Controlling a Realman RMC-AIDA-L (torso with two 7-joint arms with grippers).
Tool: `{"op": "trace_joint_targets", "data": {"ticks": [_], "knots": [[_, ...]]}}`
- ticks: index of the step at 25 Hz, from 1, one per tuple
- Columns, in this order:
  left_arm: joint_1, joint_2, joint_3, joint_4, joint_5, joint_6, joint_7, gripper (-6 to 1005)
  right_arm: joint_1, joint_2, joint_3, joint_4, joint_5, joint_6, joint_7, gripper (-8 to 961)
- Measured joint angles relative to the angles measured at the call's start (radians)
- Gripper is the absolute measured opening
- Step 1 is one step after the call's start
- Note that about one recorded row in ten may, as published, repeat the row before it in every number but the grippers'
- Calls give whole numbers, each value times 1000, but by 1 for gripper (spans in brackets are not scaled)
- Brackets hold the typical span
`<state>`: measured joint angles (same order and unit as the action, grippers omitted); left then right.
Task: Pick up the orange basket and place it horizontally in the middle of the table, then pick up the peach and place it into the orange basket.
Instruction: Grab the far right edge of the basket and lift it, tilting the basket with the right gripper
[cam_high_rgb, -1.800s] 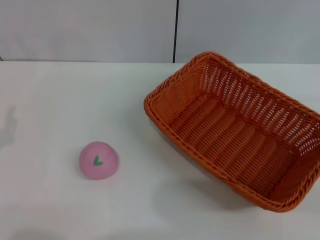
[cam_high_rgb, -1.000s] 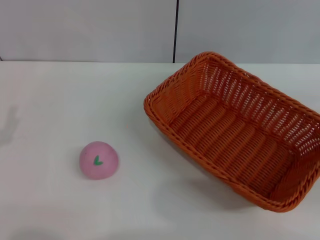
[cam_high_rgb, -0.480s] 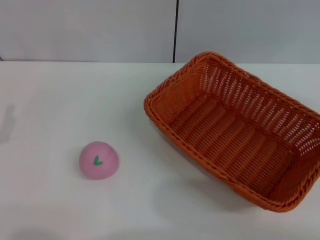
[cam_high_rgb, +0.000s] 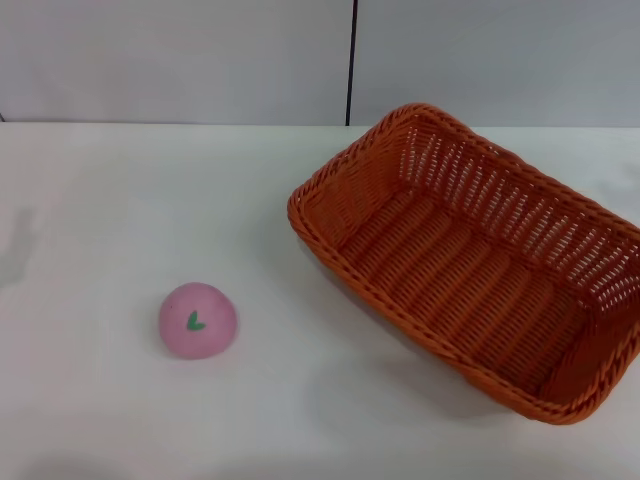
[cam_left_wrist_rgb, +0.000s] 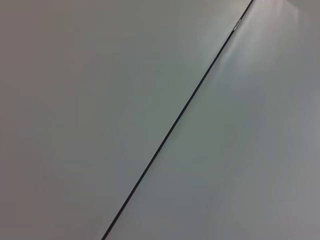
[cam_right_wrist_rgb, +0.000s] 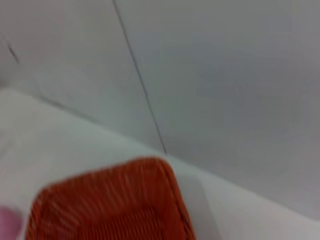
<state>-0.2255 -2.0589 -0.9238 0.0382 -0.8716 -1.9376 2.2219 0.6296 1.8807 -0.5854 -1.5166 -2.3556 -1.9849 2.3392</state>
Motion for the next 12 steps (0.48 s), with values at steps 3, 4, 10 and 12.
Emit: {"op": "trace_joint_targets", "data": {"ticks": [3,4,10,12], "knots": [[1,-1,2,0,2,2,5,813,21,28,-87,-1,-72,45,0,509],[1,-2,3,0,2,3,6,813,23,40,-111,-3,-93,64,-1,511],[10,-3,5,0,5,7,8,813,21,93,-230,22,-184,182,-6,733],[11,-3,5,0,5,7,8,813,19,104,-258,46,-197,208,-11,734]]}}
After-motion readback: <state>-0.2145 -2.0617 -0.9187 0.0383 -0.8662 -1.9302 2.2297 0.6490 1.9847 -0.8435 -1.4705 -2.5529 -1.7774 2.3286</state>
